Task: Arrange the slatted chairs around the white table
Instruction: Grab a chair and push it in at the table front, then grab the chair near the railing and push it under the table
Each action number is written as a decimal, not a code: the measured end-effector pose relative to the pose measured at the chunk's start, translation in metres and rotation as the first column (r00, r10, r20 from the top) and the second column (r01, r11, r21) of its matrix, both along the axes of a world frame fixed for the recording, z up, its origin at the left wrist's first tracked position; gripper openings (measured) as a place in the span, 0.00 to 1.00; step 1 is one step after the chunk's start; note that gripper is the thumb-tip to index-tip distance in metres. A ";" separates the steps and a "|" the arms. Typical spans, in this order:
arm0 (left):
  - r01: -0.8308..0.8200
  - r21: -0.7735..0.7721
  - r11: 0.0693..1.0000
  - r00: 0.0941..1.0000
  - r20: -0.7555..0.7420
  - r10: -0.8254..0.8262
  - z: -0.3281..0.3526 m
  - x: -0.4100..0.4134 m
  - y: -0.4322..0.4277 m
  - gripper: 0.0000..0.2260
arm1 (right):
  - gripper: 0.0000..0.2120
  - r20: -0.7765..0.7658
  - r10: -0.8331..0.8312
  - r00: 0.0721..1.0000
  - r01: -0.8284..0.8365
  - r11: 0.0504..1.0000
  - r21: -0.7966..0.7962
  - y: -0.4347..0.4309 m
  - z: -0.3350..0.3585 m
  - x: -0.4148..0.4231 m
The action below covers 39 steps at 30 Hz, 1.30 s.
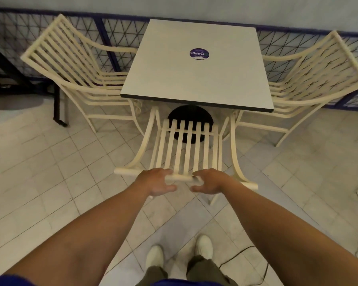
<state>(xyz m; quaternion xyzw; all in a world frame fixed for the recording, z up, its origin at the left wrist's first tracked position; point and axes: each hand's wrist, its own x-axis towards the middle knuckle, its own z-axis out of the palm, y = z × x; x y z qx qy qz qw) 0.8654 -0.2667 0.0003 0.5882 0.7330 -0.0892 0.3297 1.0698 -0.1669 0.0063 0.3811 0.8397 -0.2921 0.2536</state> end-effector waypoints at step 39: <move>-0.787 -0.040 0.615 0.597 0.204 0.776 0.018 -0.236 -0.392 0.28 | 0.34 -0.036 0.612 0.790 -0.613 0.789 -0.036 -0.262 0.004 -0.384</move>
